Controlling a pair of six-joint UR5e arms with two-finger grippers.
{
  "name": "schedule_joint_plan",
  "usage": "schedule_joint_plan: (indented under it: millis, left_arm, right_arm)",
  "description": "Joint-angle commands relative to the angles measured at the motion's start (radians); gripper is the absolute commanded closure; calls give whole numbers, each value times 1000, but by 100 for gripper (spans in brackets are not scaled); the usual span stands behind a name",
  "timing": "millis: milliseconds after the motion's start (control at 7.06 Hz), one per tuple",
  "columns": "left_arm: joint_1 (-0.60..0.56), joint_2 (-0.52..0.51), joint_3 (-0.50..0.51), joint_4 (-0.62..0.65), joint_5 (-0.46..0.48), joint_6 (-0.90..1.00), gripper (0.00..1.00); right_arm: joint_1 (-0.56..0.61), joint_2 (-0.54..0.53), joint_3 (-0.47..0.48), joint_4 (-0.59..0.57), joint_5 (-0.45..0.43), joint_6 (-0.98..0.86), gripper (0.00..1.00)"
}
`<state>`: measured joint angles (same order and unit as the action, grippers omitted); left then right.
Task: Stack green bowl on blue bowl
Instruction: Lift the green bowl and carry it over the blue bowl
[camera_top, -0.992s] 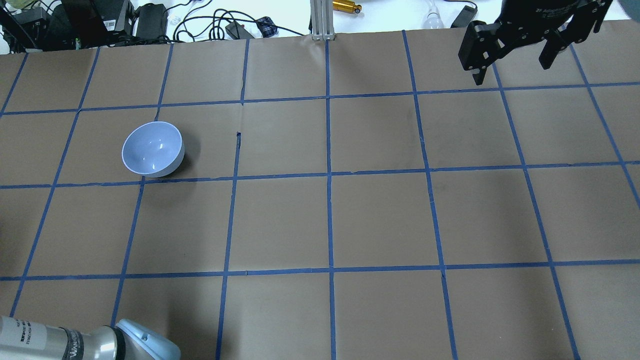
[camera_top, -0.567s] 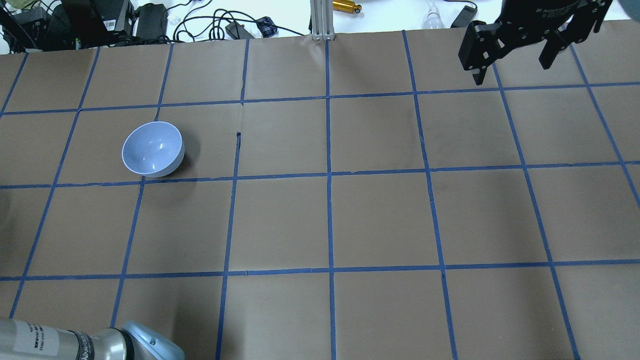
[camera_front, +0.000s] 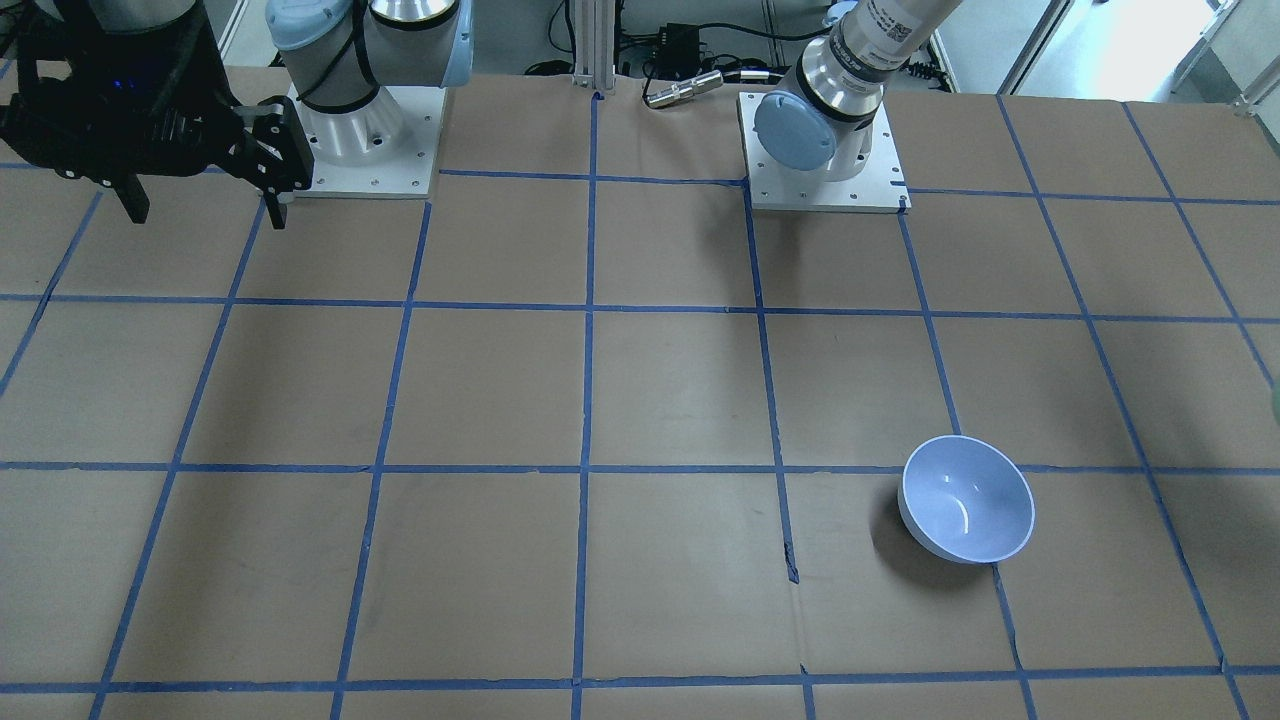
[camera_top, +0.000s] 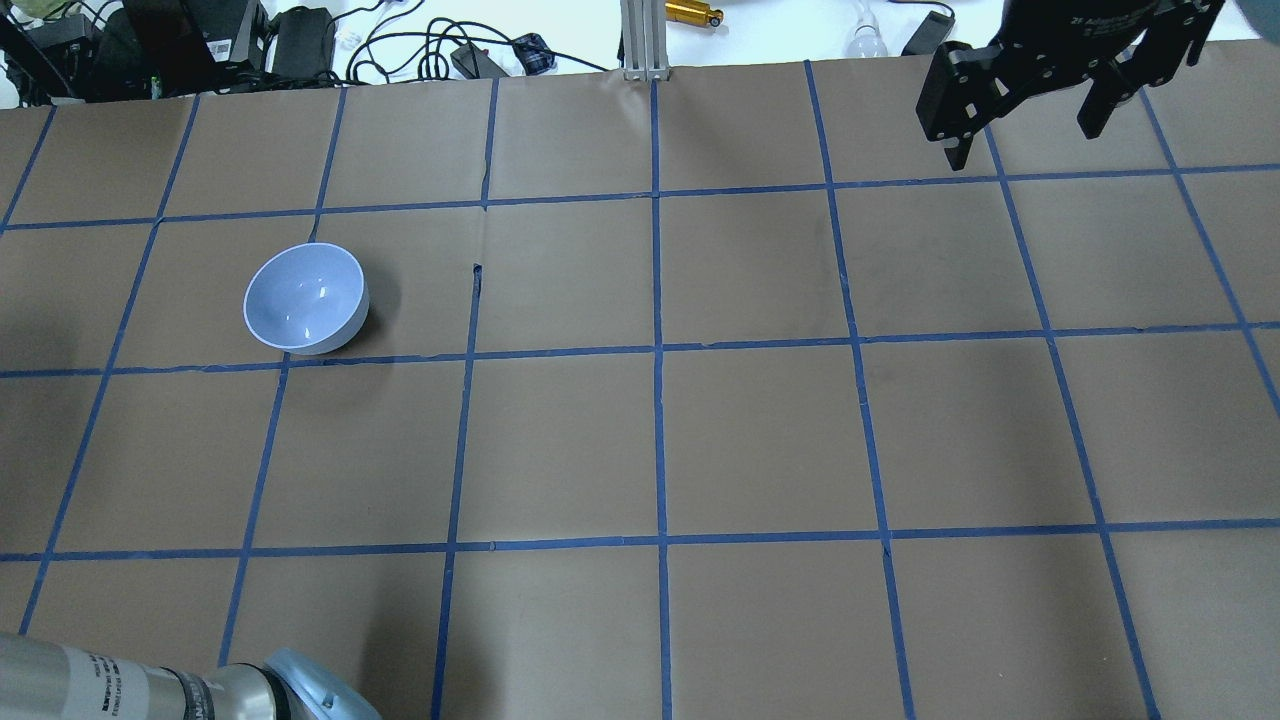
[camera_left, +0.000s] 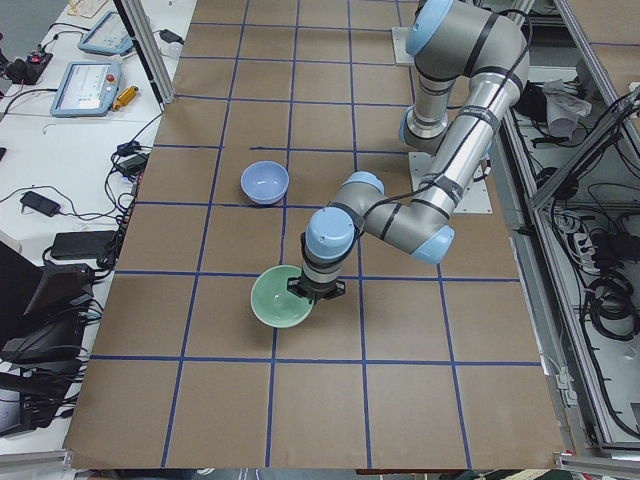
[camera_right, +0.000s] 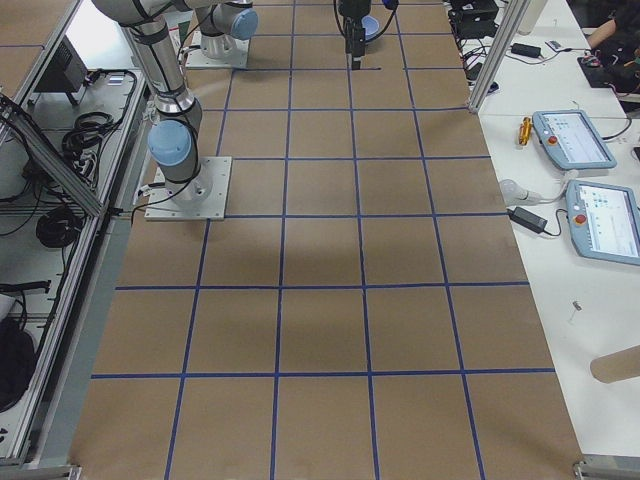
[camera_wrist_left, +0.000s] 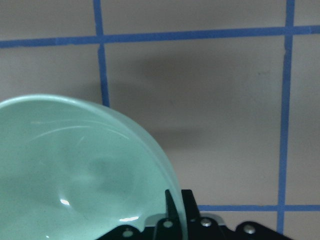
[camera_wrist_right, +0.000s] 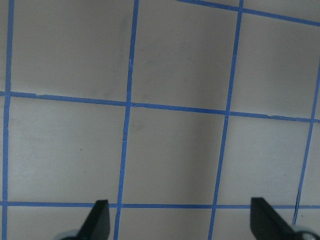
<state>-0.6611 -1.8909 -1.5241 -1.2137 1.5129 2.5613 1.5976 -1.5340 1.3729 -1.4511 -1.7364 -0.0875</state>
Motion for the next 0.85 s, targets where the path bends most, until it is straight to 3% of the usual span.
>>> schedule_joint_plan:
  millis: [0,425,709]
  left_arm:
    - [-154,41,-7,-71,-14,-141,100]
    - [-400,101,-85,-72,-13,-384,100]
    - [-471,140,-193,-40,-13,-456,100]
  right_arm:
    - [-1,0,0,0,0,0,0]
    - [1,0,0,0,0,0,0]
    - [-1,0,0,0,0,0,0]
